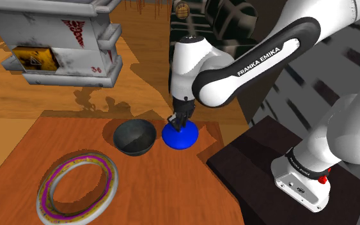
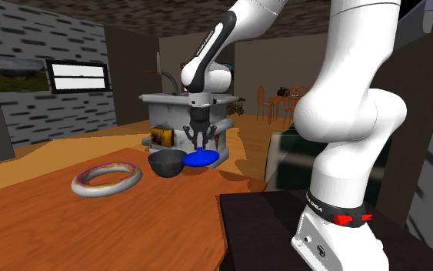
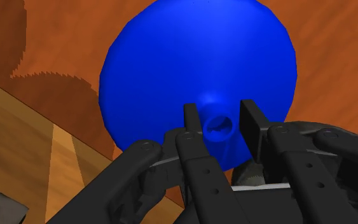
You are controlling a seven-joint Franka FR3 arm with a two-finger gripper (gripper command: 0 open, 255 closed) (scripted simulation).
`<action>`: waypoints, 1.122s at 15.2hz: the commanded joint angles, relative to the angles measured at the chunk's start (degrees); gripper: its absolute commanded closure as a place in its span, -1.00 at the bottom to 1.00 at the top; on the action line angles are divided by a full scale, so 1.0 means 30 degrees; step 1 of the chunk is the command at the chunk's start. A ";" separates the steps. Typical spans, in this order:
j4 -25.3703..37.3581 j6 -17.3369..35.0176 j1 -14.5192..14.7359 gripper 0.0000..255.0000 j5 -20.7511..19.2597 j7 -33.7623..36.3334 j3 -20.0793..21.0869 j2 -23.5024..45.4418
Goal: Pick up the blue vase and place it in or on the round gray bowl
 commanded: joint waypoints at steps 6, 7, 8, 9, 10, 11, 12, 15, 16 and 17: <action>0.0635 -0.1837 -0.0033 1.00 0.0644 -0.0379 0.0026 -0.1295; 0.0733 -0.2102 -0.0037 1.00 0.0724 -0.0430 0.0018 -0.1475; 0.0835 -0.2368 -0.0040 1.00 0.0799 -0.0477 0.0009 -0.1650; 0.0942 -0.2634 -0.0043 1.00 0.0871 -0.0523 -0.0002 -0.1821; 0.1052 -0.2900 -0.0045 1.00 0.0938 -0.0565 -0.0015 -0.1987; 0.1167 -0.3165 -0.0048 1.00 0.1002 -0.0605 -0.0028 -0.2148; 0.1218 -0.3280 -0.0048 1.00 0.1028 -0.0621 -0.0035 -0.2216; 0.3876 -0.4096 0.0117 1.00 -0.0022 0.0512 0.0238 -0.0255; 0.4804 -0.4408 0.0224 1.00 -0.0375 0.0874 0.0294 0.0411; 0.5754 -0.4741 0.0348 1.00 -0.0727 0.1226 0.0342 0.1084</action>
